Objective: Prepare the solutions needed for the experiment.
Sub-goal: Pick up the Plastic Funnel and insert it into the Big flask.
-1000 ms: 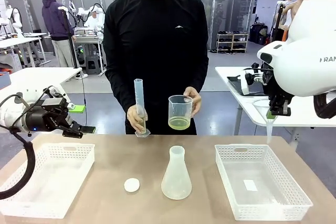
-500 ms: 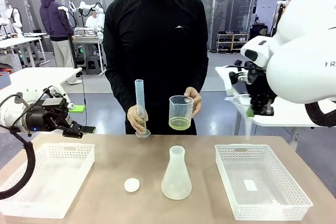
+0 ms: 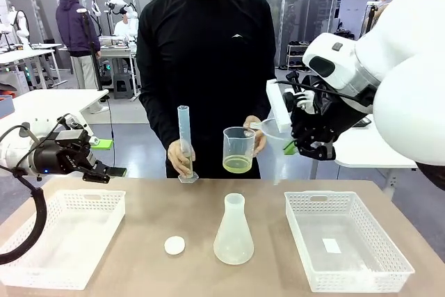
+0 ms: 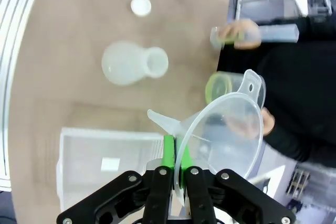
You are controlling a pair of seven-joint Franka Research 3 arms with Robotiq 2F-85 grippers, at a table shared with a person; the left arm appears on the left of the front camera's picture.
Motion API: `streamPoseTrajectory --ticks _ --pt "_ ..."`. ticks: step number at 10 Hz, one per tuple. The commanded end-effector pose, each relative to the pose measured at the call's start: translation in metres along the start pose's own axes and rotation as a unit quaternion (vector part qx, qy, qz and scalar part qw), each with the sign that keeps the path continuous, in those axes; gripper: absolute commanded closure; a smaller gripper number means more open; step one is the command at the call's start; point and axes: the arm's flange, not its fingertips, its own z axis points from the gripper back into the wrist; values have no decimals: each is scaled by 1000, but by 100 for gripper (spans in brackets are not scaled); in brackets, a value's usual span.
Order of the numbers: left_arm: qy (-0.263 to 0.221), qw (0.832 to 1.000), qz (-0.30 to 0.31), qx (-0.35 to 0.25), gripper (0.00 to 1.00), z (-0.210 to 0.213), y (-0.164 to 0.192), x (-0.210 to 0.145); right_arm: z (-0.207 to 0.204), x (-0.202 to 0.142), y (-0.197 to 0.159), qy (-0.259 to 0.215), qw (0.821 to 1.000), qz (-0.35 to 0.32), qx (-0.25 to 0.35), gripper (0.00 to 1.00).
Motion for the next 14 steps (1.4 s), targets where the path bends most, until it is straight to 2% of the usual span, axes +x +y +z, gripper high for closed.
streamPoseTrajectory --ticks 1,2,5,6,7,11,14 --pt "-1 1000 -2 3 0 -1 -2 -2 -13 0 5 -54 998 34 -12 96" --pt "-1 1000 -2 3 0 -1 -2 -2 -19 9 5 -57 997 51 -26 96" --pt "-1 1000 -2 3 0 -1 -2 -2 -30 29 3 -90 994 66 -16 96" --pt "-1 1000 -2 3 0 -1 -2 -2 -31 33 3 -88 994 66 -11 96" --pt "-1 1000 -2 3 0 -1 -2 -2 -31 36 3 -60 996 59 -9 96" --pt "-1 1000 -2 3 0 -1 -2 -2 -28 38 7 -64 996 61 -10 96" --pt "-1 1000 -2 3 0 -1 -2 -2 -49 40 -1 -53 997 51 -32 96"
